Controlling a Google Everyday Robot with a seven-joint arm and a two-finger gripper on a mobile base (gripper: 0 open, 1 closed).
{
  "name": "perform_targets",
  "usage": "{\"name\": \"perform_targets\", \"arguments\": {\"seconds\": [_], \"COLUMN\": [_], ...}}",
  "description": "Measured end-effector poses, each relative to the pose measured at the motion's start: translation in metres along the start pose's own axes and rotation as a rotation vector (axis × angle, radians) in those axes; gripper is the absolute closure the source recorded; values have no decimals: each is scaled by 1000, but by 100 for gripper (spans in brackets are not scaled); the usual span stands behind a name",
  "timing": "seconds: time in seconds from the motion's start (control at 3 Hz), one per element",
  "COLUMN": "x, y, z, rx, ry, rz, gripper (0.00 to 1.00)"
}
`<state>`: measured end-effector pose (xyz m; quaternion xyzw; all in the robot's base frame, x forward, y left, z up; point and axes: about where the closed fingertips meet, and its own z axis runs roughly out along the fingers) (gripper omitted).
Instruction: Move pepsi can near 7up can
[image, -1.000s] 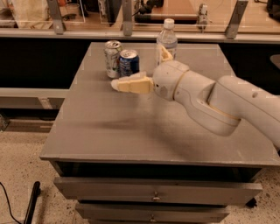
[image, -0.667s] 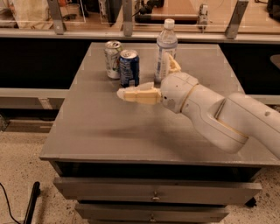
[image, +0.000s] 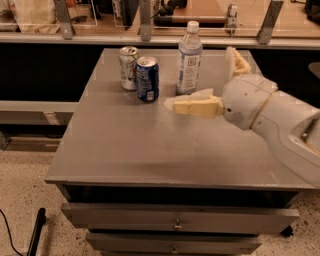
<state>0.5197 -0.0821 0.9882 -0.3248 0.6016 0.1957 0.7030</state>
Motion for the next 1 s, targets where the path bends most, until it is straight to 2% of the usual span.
{"name": "perform_targets", "arguments": {"seconds": [0.33,0.67,1.0], "x": [-19,-12,-13], "y": [-38,-53,-51], "z": [-30,-45,-43], "rx": [66,100,95], "ry": [75,102,99], "rz": [-44,-25,-29], "gripper": [0,0,0]}}
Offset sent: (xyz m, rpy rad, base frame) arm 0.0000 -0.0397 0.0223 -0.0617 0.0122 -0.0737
